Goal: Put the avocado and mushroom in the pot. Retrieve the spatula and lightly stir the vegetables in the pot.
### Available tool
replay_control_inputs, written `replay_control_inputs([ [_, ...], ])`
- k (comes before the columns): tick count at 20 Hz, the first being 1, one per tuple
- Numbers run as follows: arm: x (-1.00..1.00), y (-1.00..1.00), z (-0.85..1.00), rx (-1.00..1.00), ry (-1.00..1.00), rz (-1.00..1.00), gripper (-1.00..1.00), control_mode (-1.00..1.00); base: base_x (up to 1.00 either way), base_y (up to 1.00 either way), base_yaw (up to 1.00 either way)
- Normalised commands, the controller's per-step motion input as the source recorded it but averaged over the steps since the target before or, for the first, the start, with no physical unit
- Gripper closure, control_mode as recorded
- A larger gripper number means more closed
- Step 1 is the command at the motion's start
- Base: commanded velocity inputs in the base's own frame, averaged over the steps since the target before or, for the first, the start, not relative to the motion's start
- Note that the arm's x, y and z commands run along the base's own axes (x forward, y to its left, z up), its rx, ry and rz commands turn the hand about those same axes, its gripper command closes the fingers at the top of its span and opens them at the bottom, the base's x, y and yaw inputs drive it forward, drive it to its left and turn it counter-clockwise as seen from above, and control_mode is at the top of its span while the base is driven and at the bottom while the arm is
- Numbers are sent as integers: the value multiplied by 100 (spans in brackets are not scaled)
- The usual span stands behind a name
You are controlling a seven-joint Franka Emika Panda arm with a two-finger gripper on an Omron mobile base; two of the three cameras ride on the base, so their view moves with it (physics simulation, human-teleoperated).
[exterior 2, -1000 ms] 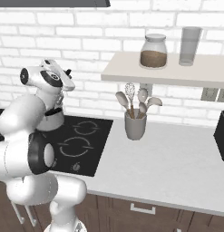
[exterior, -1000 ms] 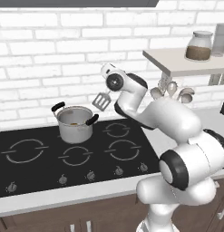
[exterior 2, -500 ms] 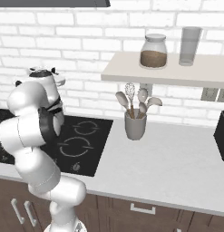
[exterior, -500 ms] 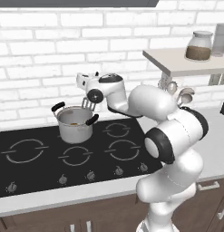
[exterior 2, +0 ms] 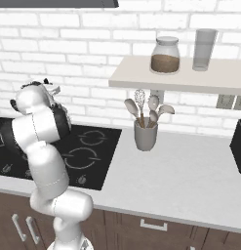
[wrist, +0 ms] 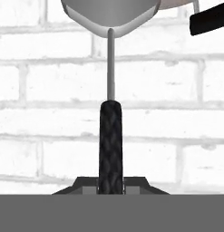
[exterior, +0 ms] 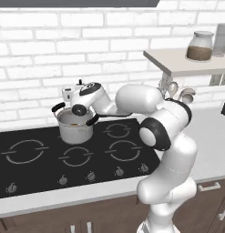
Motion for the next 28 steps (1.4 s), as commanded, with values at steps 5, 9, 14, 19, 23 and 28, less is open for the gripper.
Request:
replay_control_inputs([
  [5, 47, 63, -19, -15, -1, 0, 100, -100, 0, 0, 0],
  [9, 39, 45, -63, 0, 3, 0, 100, -100, 0, 0, 0],
  [14, 15, 11, -53, 0, 0, 0, 100, -100, 0, 0, 0],
  [19, 9, 0, -68, 0, 0, 0, 100, -100, 0, 0, 0],
  [23, 5, 0, -75, 0, 0, 0, 100, -100, 0, 0, 0],
  [28, -6, 2, -63, 2, 2, 0, 100, -100, 0, 0, 0],
])
